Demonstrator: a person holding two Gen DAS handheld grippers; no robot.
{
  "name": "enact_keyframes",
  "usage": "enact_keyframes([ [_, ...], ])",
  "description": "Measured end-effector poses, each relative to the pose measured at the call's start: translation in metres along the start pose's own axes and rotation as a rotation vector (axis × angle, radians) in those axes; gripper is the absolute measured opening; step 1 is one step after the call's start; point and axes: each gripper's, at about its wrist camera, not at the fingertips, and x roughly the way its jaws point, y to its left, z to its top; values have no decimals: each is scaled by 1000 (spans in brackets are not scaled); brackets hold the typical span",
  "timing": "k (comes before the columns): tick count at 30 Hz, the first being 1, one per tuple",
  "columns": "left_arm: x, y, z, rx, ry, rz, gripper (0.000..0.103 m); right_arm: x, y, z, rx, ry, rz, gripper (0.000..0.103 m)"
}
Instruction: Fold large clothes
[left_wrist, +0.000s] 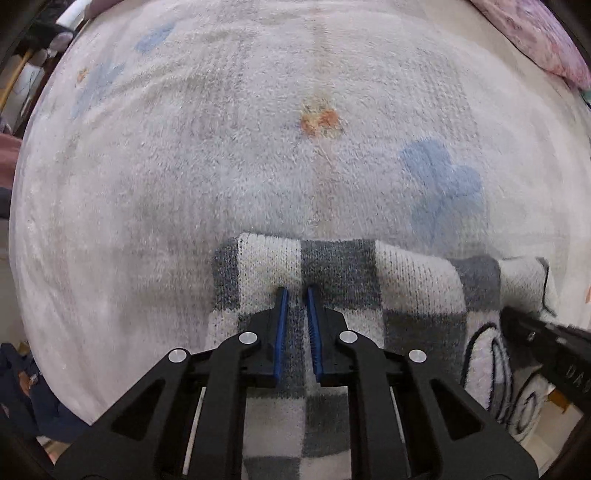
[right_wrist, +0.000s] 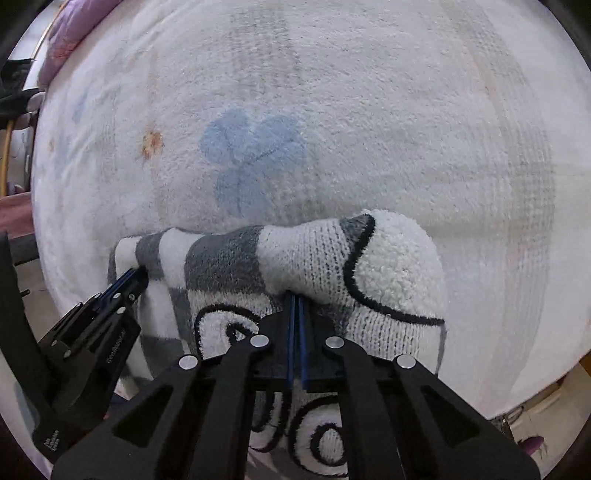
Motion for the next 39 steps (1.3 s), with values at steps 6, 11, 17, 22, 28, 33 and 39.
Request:
enact_keyframes([
  [6, -24, 11, -19, -26, -13, -73, 12, -13, -13, -18, 17, -5, 36, 1],
  [11, -37, 11, -48, -16, -34, -74, 12, -24, -16, -44, -3, -39, 39, 1],
  [17, -37, 10, -111, -19, -25, -90, 12, -30, -25, -84, 5, -62, 74, 1],
  [22, -31, 6, -168, -20, 13, -115, 12, -15, -38, -131, -7, 10, 95, 1],
  [28, -23, -3, -218, 35, 52, -123, 12, 64, -63, -202, 12, 229, -20, 1],
  [33, -30, -4, -243, 57, 99, -128, 12, 60, -65, -216, 32, 267, -21, 3],
  [39, -20, 2, -263, 55, 126, -145, 12, 61, -71, -213, -9, 264, -92, 3],
])
